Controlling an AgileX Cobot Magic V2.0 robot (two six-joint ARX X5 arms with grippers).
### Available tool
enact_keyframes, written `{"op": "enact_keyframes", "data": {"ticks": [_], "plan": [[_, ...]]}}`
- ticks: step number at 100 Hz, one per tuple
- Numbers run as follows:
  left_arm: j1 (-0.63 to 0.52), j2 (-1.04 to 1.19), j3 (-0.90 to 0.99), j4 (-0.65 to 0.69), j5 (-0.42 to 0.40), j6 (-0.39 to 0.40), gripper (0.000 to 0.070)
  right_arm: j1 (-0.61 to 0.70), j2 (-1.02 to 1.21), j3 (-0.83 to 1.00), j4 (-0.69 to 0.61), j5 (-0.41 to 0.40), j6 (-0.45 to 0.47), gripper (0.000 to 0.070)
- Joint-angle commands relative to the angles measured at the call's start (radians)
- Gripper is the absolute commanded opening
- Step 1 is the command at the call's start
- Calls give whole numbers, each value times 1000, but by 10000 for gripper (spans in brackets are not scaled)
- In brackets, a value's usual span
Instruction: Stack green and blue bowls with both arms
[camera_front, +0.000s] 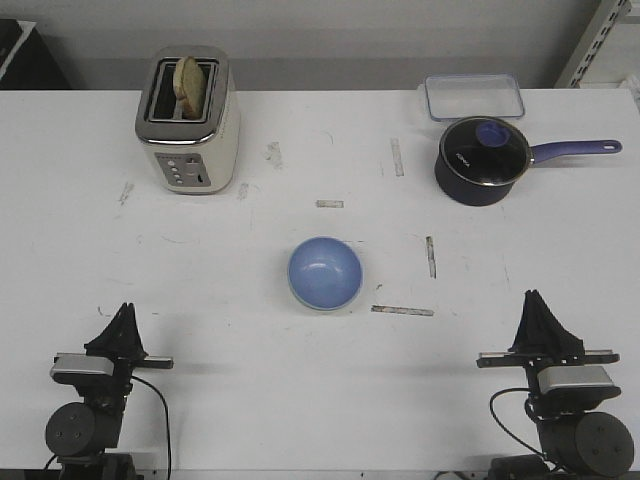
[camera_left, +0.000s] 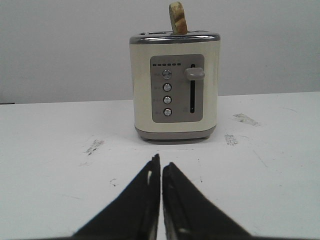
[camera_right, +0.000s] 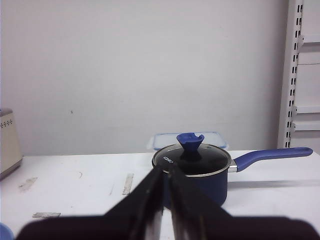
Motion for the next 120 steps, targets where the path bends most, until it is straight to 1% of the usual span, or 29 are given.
{"op": "enact_keyframes", "data": {"ticks": [1,10,23,57,71,77,84,97,104,113,120], "plan": [[0,-2,-21,15,-3,4,1,1,-1,-1,6,1,-11,8],[0,-2,-21,15,-3,4,1,1,-1,-2,-23,-1,-36,8],[0,-2,-21,15,-3,4,1,-1,-13,-23,-60,0,-35,8],[0,-2,-21,15,-3,5,1,-66,-83,-158,-38,-3,-32,8],[0,-2,-21,15,-3,4,1,-72,-126,-207,-33,0,-25,8],[0,-2,-21,15,-3,4,1,-71,-144,-234,-12,0,-19,8],[0,-2,-21,15,-3,5,1,-71,-143,-274,48,-1,-18,8],[0,-2,-21,14,-3,4,1,-71,-143,-354,171,-27,-16,8],[0,-2,-21,16,-3,4,1,-71,-143,-396,222,-28,11,8],[0,-2,-21,14,-3,4,1,-71,-143,-395,165,-30,29,8],[0,-2,-21,15,-2,4,1,-71,-143,-395,160,-30,29,8]]}}
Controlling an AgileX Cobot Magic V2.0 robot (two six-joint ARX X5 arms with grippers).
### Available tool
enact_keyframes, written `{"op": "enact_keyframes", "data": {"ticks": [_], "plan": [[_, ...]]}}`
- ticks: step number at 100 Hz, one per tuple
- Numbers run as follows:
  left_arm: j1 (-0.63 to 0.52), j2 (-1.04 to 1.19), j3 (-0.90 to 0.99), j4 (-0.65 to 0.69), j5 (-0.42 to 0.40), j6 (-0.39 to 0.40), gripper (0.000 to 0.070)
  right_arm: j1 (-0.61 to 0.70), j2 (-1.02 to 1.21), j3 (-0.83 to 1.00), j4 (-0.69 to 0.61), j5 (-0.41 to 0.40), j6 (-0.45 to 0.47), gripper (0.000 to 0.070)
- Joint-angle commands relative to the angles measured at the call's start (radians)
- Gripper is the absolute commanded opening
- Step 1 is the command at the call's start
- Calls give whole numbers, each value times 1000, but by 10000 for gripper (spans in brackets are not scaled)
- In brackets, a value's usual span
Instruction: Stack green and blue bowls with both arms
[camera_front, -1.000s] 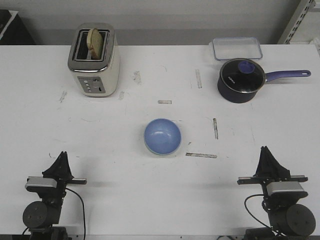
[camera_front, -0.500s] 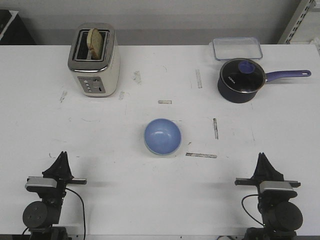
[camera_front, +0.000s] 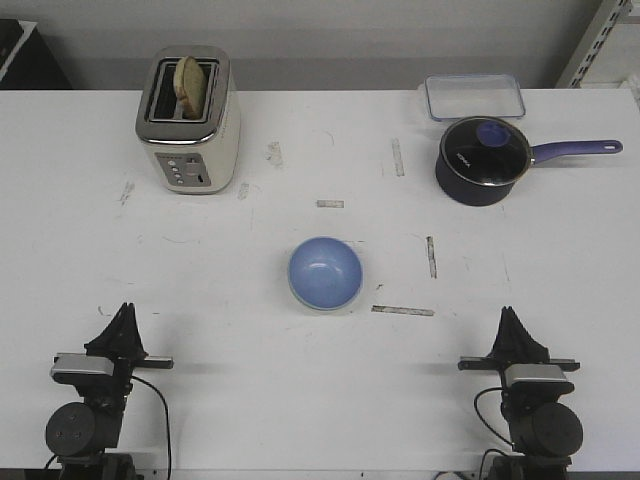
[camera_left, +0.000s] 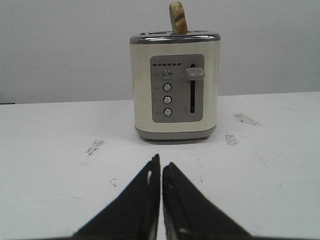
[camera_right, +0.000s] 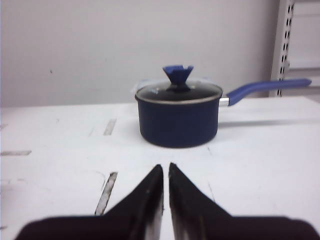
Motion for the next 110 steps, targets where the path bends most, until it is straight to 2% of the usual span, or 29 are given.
{"op": "enact_keyframes", "data": {"ticks": [1,110], "plan": [[0,-2,-21,15,-2,4,1,1,0,-2,11,-3,23,8],[0,-2,-21,15,-2,4,1,1,0,-2,33,0,20,8]]}}
